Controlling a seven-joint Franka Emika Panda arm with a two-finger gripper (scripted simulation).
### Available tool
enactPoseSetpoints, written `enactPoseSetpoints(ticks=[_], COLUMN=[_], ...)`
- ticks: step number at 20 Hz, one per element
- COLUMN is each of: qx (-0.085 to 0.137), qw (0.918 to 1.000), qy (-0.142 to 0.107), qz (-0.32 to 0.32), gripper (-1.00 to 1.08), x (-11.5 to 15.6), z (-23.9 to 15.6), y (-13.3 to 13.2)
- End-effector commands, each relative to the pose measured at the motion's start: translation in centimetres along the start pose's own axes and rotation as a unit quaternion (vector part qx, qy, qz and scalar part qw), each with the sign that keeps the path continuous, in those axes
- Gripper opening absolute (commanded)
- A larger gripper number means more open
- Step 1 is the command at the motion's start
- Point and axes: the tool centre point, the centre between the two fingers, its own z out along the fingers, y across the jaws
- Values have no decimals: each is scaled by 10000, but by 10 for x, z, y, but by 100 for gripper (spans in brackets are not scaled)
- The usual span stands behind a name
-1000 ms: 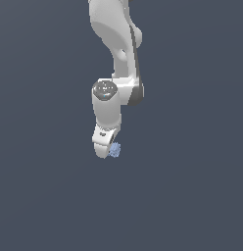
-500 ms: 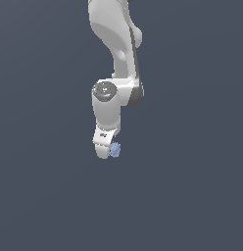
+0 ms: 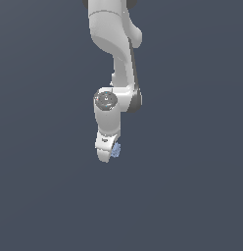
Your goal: Pick up the object and move it to a goal position.
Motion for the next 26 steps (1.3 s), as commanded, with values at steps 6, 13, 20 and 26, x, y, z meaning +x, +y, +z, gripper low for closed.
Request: enactPoseSetpoints(ticks=[6,13,20,26], qx=[-3,-3,-9,-9], qw=[10000,10000,10000,10000], qy=[0,0,0,0], qz=[-4,-4,-5,-5], gripper=[-100,-100,-100,-100], x=[0,0,1,6], z=[14,14,13,12], y=[1,1,4,16])
